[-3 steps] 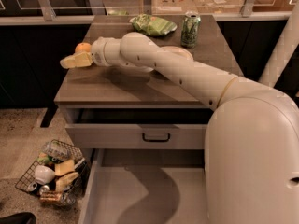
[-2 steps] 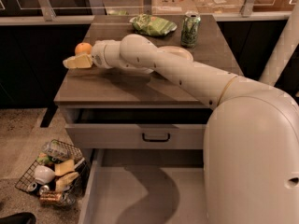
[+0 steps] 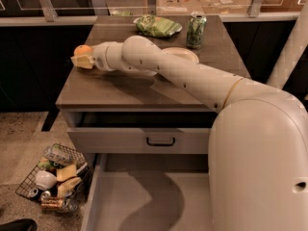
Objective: Place orange into middle drawer
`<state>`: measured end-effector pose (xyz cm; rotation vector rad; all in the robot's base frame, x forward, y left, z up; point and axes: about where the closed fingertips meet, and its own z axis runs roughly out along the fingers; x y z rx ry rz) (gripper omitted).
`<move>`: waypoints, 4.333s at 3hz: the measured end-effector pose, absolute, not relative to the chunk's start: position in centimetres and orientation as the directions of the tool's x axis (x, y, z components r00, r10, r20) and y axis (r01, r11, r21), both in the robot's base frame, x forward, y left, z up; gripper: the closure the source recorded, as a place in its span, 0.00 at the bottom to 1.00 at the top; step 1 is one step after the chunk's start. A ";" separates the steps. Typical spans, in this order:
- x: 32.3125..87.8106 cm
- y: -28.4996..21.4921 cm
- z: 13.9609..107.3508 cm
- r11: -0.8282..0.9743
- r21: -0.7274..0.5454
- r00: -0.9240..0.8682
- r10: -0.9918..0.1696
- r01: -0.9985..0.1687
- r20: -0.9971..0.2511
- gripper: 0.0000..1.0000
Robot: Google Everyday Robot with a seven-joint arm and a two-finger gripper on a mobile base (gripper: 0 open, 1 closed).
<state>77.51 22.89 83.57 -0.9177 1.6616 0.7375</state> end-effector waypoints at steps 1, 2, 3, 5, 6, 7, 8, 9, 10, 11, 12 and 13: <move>77.4 23.1 83.5 0.513 0.027 -0.155 -0.210 -0.858 -0.965 0.86; 77.3 23.4 83.4 0.510 0.028 -0.156 -0.210 -0.860 -0.965 1.00; 77.3 23.4 83.4 0.510 0.028 -0.156 -0.210 -0.860 -0.965 1.00; 75.1 22.4 90.2 0.439 0.002 -0.107 -0.215 -0.899 -0.971 1.00; 70.9 21.6 94.8 0.401 -0.040 -0.060 -0.235 -0.915 -0.970 1.00; 65.8 20.0 98.3 0.400 -0.084 -0.018 -0.244 -0.913 -0.970 1.00; 58.6 18.1 97.6 0.388 -0.112 -0.003 -0.285 -0.915 -0.959 1.00; 52.3 16.3 95.8 0.363 -0.124 -0.003 -0.332 -0.923 -0.943 1.00; 47.9 14.6 93.3 0.327 -0.110 -0.006 -0.335 -0.939 -0.942 1.00; 45.6 11.2 90.6 0.318 -0.090 -0.011 -0.304 -0.944 -0.953 1.00; 45.8 4.4 88.3 0.398 -0.088 -0.018 -0.255 -0.913 -0.967 1.00; 47.5 -1.7 87.4 0.531 -0.106 -0.038 -0.254 -0.841 -0.967 1.00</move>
Offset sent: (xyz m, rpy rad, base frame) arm -0.0009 0.0026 -0.0008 0.0001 0.0013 0.0036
